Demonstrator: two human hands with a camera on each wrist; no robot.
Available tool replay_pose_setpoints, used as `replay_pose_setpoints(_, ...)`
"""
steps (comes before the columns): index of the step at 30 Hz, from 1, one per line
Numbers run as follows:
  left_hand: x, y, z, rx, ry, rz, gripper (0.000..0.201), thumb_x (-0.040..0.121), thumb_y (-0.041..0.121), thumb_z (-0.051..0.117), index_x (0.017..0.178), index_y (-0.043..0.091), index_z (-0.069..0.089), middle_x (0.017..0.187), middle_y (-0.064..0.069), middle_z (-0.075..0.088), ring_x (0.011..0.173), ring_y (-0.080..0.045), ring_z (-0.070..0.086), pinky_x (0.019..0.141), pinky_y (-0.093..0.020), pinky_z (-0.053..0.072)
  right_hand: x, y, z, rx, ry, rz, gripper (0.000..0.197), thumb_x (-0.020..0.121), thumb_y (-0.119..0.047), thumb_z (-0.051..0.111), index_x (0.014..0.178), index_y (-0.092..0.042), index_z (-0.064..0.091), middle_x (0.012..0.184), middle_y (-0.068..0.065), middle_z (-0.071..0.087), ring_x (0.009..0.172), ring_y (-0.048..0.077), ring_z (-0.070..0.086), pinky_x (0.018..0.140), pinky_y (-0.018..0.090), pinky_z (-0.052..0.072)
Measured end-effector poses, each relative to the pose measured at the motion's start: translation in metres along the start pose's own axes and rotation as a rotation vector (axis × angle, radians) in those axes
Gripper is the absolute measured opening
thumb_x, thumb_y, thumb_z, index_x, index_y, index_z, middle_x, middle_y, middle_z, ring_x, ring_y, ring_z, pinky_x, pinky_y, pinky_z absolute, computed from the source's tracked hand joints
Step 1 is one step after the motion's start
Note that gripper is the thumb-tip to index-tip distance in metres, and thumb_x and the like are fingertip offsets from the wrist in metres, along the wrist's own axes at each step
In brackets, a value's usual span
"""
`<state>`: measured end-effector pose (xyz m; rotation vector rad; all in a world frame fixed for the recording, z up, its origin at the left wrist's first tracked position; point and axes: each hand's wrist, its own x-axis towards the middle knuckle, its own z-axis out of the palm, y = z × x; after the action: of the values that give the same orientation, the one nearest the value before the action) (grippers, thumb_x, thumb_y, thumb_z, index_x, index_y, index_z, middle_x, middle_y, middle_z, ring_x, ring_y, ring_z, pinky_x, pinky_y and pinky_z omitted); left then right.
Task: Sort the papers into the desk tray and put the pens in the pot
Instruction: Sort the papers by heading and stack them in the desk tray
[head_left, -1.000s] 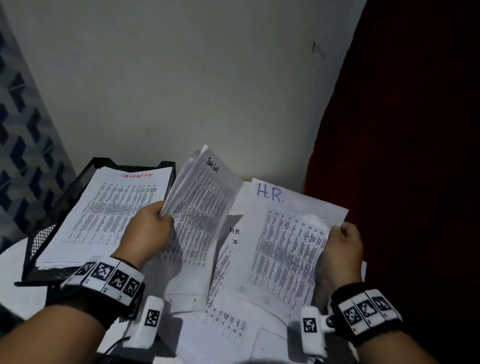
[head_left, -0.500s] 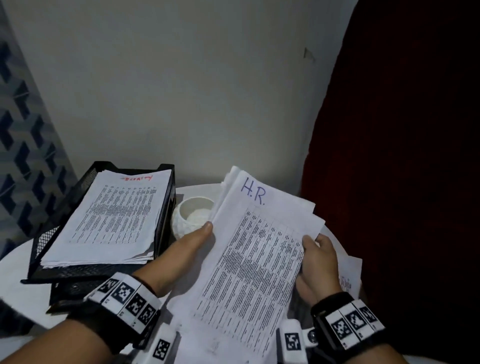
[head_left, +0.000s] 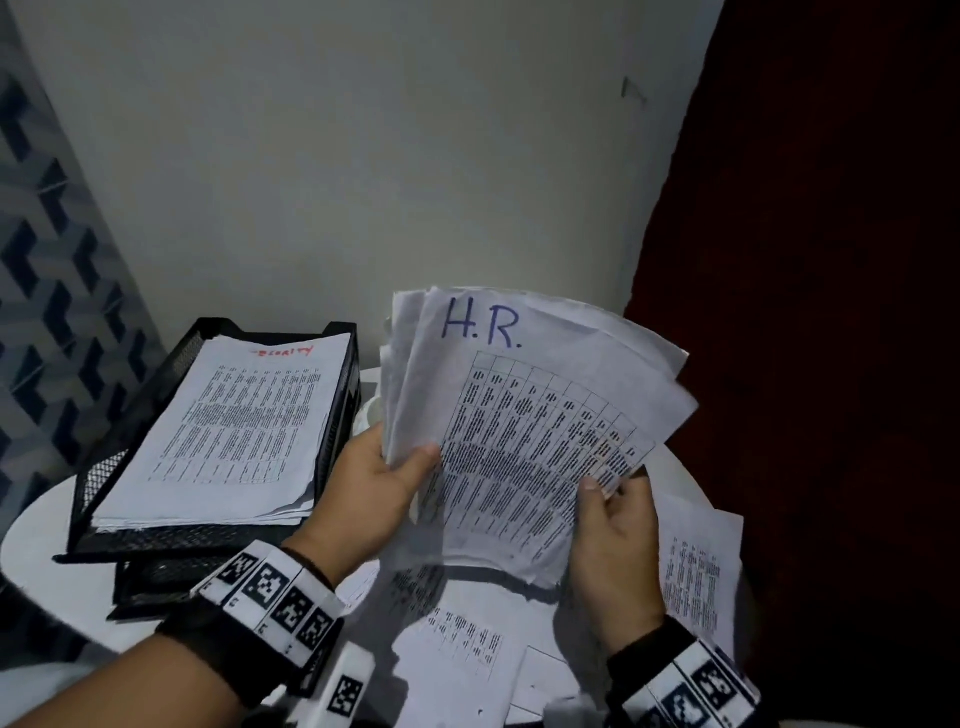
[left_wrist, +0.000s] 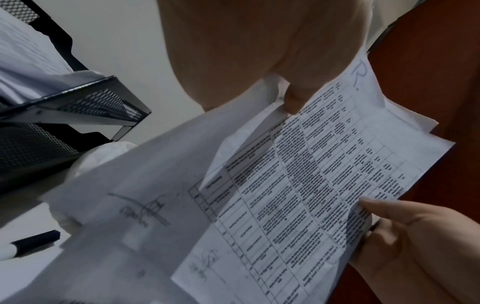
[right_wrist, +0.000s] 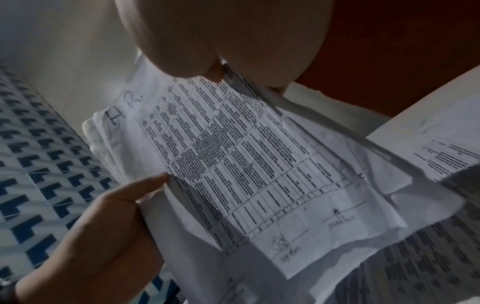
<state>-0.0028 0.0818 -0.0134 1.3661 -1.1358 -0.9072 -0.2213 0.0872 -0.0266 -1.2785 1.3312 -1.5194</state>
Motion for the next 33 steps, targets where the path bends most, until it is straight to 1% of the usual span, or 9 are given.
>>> replay_pose_setpoints(3, -0.001, -0.002, -0.006, 0.015, -0.024, -0.023, 0.023, 0.083, 0.017, 0.076, 0.105, 0.018, 0.071, 0.1, -0.005, 0.079, 0.094, -0.016, 0.075, 0.084, -0.037, 0.06, -0.003, 0.01, 0.002, 0.116, -0.047, 0.071, 0.039, 0.104, -0.001, 0.053, 0.136, -0.024, 0.054, 0.128, -0.006, 0.069, 0.118, 0.006, 0.065, 0.104, 0.033, 0.049)
replay_pose_setpoints(5, -0.001, -0.007, -0.008, 0.037, -0.032, -0.057, 0.025, 0.082, 0.011, 0.071, 0.105, 0.022, 0.07, 0.096, -0.001, 0.079, 0.091, -0.011, 0.075, 0.08, -0.032, 0.061, -0.005, 0.024, 0.002, 0.17, -0.064, 0.164, 0.047, 0.102, 0.0, 0.054, 0.138, -0.031, 0.055, 0.132, -0.002, 0.07, 0.126, 0.019, 0.064, 0.113, 0.048, 0.046)
replay_pose_setpoints(8, 0.0, -0.017, -0.008, 0.062, -0.084, -0.139, 0.042, 0.088, -0.007, 0.06, 0.111, 0.027, 0.065, 0.098, 0.005, 0.077, 0.095, -0.007, 0.073, 0.074, -0.019, 0.057, -0.009, 0.047, 0.003, 0.124, -0.052, 0.274, 0.046, 0.091, -0.007, 0.055, 0.126, -0.036, 0.062, 0.12, 0.005, 0.072, 0.118, 0.035, 0.066, 0.109, 0.061, 0.048)
replay_pose_setpoints(12, -0.002, -0.034, -0.006, 0.125, -0.156, -0.263, 0.055, 0.083, -0.004, 0.056, 0.133, 0.02, 0.054, 0.116, -0.004, 0.071, 0.108, -0.021, 0.067, 0.09, -0.038, 0.058, -0.012, 0.068, 0.006, 0.06, -0.061, 0.413, 0.042, 0.084, -0.012, 0.053, 0.118, -0.033, 0.065, 0.101, 0.002, 0.071, 0.102, 0.039, 0.066, 0.1, 0.062, 0.054)
replay_pose_setpoints(15, -0.006, -0.048, -0.005, 0.214, -0.235, -0.371, 0.056, 0.071, 0.003, 0.053, 0.125, 0.017, 0.059, 0.111, -0.009, 0.072, 0.105, -0.026, 0.069, 0.093, -0.047, 0.059, -0.014, 0.079, 0.007, 0.038, -0.055, 0.498, 0.016, 0.09, -0.012, 0.054, 0.101, -0.02, 0.062, 0.088, 0.003, 0.06, 0.092, 0.036, 0.06, 0.092, 0.046, 0.051)
replay_pose_setpoints(18, -0.009, -0.061, -0.003, 0.265, -0.288, -0.434, 0.042, 0.075, -0.006, 0.055, 0.11, 0.013, 0.066, 0.105, -0.008, 0.074, 0.103, -0.026, 0.068, 0.095, -0.041, 0.058, -0.011, 0.081, 0.007, 0.047, -0.044, 0.565, 0.015, 0.088, -0.014, 0.056, 0.1, -0.019, 0.062, 0.096, 0.01, 0.059, 0.096, 0.039, 0.06, 0.094, 0.049, 0.048)
replay_pose_setpoints(25, -0.001, -0.042, 0.0, 0.253, -0.141, -0.194, 0.019, 0.089, 0.009, 0.057, 0.101, 0.021, 0.067, 0.096, 0.0, 0.075, 0.096, -0.019, 0.071, 0.081, -0.034, 0.058, 0.009, 0.058, 0.007, 0.227, 0.054, 0.587, 0.04, 0.09, -0.005, 0.056, 0.125, -0.023, 0.066, 0.132, 0.013, 0.067, 0.116, 0.035, 0.065, 0.108, 0.056, 0.048)
replay_pose_setpoints(30, -0.001, -0.018, -0.006, 0.329, -0.146, 0.047, 0.013, 0.101, 0.03, 0.054, 0.103, 0.022, 0.065, 0.08, 0.003, 0.068, 0.07, -0.007, 0.059, 0.066, -0.028, 0.049, 0.02, 0.029, 0.003, 0.287, -0.035, 0.563, 0.043, 0.103, 0.008, 0.043, 0.138, -0.013, 0.057, 0.124, 0.018, 0.068, 0.109, 0.043, 0.066, 0.103, 0.057, 0.05)
replay_pose_setpoints(33, 0.008, -0.002, -0.019, 0.33, -0.078, 0.041, 0.012, 0.101, 0.029, 0.053, 0.098, 0.025, 0.064, 0.083, 0.002, 0.07, 0.074, -0.012, 0.063, 0.072, -0.032, 0.052, 0.017, 0.01, 0.005, 0.236, -0.084, 0.543, 0.03, 0.104, 0.005, 0.048, 0.13, -0.009, 0.057, 0.096, 0.016, 0.071, 0.081, 0.036, 0.071, 0.082, 0.047, 0.058)
